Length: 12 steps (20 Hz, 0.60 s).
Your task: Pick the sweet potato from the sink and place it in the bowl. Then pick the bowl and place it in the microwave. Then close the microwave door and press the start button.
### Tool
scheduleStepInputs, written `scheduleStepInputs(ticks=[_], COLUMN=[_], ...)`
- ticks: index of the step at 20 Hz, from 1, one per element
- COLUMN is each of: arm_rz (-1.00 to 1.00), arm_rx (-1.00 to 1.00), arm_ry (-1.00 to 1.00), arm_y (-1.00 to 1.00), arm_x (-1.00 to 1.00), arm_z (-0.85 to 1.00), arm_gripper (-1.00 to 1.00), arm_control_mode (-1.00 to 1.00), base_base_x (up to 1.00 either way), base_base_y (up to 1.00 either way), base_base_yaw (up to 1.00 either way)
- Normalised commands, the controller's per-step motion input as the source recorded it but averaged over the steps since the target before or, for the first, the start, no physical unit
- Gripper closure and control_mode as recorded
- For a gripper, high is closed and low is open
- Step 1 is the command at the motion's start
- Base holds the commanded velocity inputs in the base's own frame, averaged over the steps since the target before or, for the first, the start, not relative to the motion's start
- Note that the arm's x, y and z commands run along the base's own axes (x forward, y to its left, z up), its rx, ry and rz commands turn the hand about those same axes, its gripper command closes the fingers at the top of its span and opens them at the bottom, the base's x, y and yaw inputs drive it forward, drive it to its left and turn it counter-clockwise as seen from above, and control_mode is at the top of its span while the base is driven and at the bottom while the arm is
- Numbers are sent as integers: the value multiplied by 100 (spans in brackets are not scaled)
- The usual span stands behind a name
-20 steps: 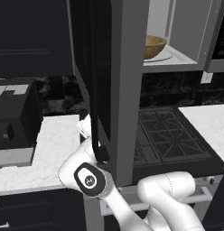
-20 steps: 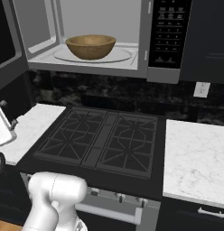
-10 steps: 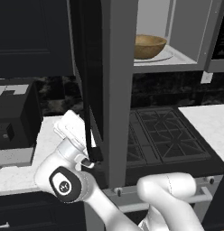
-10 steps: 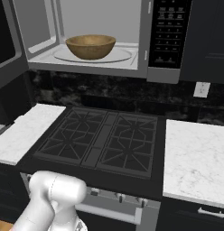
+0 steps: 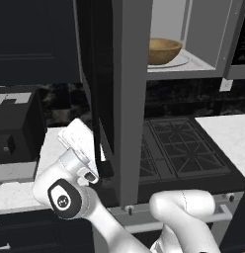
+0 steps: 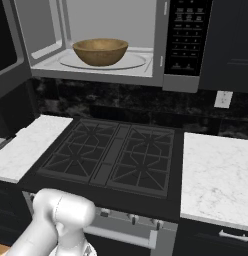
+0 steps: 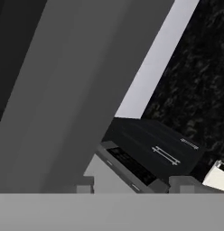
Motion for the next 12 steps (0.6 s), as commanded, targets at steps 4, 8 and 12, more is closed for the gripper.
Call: scheduleStepInputs(ticks=[4, 8, 12], arm_rz=[4, 4, 2], arm_rx=[0, 0, 0], arm_ry=[0, 0, 0], arm_y=[54, 72, 54], arm_x=[-17, -19, -21], arm_z=[-10, 0, 4], arm_gripper=[-100, -100, -100], arm_control_mode=[-100, -100, -100], base_base_x=[0, 0, 0], base_base_y=[0, 0, 0], base_base_yaw=[0, 0, 0])
